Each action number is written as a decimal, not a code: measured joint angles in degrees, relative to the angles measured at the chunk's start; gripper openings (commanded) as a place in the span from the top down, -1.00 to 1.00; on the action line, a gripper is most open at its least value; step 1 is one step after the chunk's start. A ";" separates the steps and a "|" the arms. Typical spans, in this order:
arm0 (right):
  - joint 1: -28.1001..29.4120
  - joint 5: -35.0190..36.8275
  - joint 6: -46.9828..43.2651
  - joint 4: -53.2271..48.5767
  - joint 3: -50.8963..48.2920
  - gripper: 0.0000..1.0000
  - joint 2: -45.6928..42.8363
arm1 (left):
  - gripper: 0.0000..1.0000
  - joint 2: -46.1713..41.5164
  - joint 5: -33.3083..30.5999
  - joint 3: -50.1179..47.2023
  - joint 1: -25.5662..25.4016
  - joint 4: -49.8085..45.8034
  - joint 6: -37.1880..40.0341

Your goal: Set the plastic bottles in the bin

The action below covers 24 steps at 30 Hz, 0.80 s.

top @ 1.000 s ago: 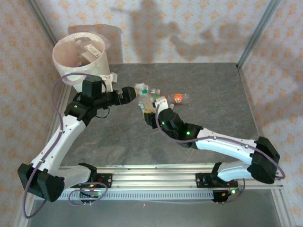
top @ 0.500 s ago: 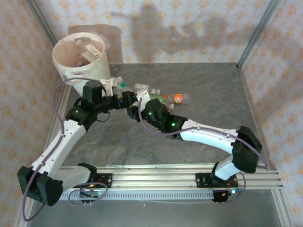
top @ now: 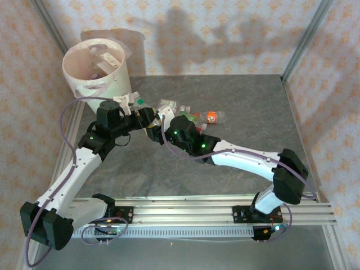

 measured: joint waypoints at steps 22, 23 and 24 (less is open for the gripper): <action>-0.04 7.74 -1.14 -4.04 -3.72 -0.99 -10.45 | -0.11 2.49 -14.51 5.31 -0.15 -2.89 0.98; -0.07 9.22 -0.96 -3.65 -5.09 -0.98 -12.28 | -0.11 2.49 -15.82 6.10 -0.15 -3.10 1.55; -0.04 10.49 -0.83 -3.39 -5.99 -0.98 -13.42 | -0.11 2.49 -16.92 6.71 -0.15 -3.26 1.99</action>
